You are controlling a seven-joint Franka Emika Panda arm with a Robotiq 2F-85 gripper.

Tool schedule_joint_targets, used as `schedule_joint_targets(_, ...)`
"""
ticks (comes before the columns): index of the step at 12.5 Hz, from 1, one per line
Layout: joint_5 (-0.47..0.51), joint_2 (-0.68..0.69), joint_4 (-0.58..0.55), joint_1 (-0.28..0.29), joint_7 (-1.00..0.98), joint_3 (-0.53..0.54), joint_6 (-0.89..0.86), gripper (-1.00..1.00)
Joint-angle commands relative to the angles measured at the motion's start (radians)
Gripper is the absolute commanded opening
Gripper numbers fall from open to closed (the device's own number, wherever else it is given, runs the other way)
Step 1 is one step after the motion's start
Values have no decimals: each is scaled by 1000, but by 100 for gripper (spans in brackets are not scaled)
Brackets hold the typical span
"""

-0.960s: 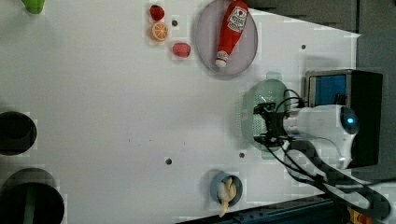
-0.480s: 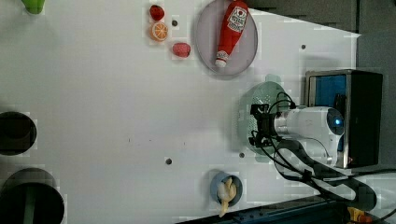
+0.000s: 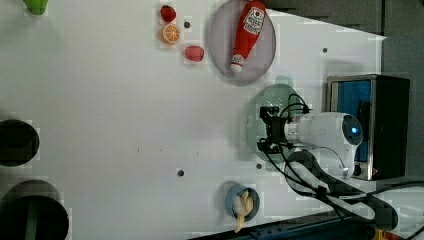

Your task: Drag strainer right to left.

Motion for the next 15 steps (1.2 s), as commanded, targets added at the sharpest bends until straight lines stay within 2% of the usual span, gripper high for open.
schedule_joint_targets(1, 78, -25, 8, 70, 41, 44, -45, 100)
schedule_joint_targets(10, 281, 18, 111, 246, 53, 48, -102, 100)
schedule_joint_targets(13, 336, 51, 165, 300, 128, 48, -113, 100)
schedule_joint_targets(15, 337, 77, 210, 336, 195, 48, -113, 100)
